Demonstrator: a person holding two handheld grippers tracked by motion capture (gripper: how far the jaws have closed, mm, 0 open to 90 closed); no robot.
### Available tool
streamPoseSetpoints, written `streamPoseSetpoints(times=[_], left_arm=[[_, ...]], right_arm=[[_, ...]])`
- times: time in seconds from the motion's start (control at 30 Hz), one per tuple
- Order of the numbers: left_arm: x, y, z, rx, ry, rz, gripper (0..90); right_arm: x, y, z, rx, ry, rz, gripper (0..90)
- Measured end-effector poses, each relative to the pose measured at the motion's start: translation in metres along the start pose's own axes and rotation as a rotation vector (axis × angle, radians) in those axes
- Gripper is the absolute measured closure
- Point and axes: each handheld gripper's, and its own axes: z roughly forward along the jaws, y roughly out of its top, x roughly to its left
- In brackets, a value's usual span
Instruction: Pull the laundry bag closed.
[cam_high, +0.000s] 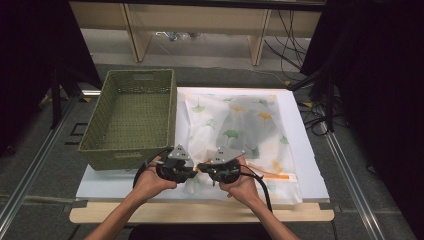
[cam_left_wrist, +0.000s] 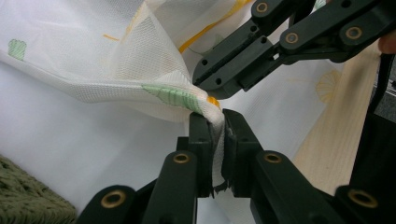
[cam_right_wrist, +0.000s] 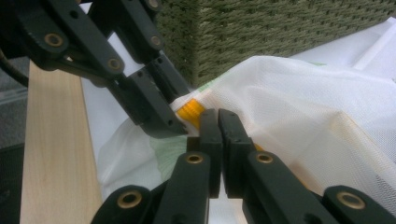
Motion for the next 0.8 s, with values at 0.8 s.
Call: streamPoseSetpoints(times=[0.8], left_arm=[[0.0023,-0.0014,0.0004,-0.018,-0.006,-0.042,82.7]], right_arm=[[-0.0009,-0.0011,0.0046,0.004,0.006,0.056,89.9]])
